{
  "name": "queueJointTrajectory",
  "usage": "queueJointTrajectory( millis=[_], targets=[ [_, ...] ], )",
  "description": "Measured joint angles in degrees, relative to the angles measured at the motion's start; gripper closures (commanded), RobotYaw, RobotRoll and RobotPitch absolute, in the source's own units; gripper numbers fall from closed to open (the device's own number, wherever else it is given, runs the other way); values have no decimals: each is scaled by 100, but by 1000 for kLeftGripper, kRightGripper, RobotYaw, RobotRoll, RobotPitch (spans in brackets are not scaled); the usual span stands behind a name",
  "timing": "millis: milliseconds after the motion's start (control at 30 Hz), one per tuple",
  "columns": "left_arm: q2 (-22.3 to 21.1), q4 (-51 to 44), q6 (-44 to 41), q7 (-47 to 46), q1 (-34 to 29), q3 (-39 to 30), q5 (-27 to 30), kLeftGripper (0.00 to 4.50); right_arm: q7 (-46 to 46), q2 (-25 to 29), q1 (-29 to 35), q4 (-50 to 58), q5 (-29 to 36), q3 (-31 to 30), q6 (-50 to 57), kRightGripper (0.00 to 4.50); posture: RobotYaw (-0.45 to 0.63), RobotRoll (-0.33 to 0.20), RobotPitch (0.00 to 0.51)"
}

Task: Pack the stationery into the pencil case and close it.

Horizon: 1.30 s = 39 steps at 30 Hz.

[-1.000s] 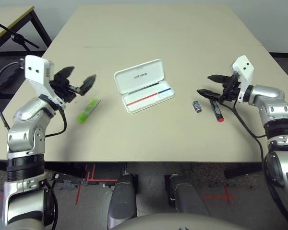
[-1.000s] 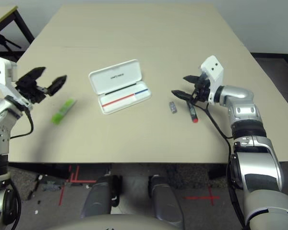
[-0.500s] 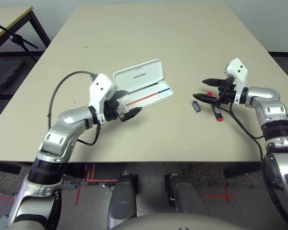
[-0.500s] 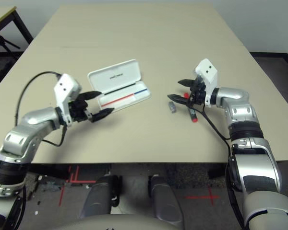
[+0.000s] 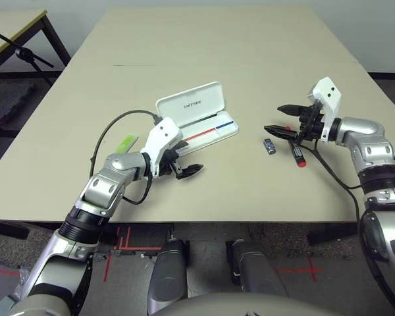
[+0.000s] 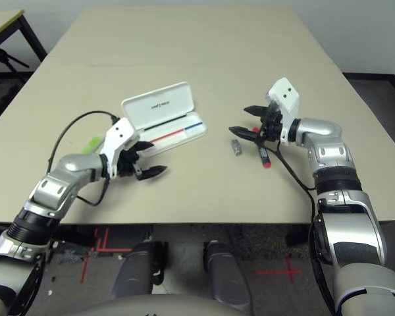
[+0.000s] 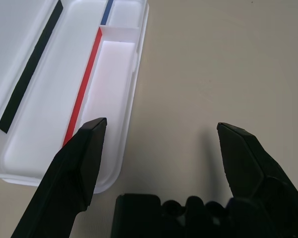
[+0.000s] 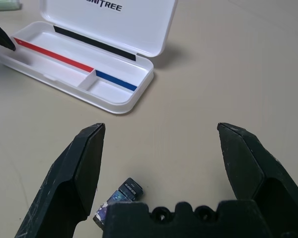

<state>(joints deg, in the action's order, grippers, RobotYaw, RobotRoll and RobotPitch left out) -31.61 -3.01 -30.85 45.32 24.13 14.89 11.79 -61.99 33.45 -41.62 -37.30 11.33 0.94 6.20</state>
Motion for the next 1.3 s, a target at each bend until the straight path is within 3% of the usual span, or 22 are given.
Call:
queueJointTrajectory(
  millis=[467, 567, 867, 1133, 1300],
  targets=[
    [60, 289, -349, 105, 266, 207, -369, 17, 88, -12, 77, 136, 13, 0, 4, 0, 17, 0, 105],
    [90, 287, -455, 133, 317, 207, -371, 968, 120, -19, 88, 145, 13, 0, 4, 0, 13, 0, 106],
    [16, 288, -648, 327, 433, 230, -413, 4474, 186, -35, 129, 153, 13, 0, -1, 0, 4, 0, 102],
    [-94, 336, -616, 570, 594, 368, -522, 4474, 7, -32, 341, 646, 198, 0, 372, 0, 4, 0, 94],
    [-464, 305, -260, 1021, 652, 469, -567, 4474, -266, 31, 478, 1076, 357, -8, 810, 0, 9, 0, 89]
  ],
)
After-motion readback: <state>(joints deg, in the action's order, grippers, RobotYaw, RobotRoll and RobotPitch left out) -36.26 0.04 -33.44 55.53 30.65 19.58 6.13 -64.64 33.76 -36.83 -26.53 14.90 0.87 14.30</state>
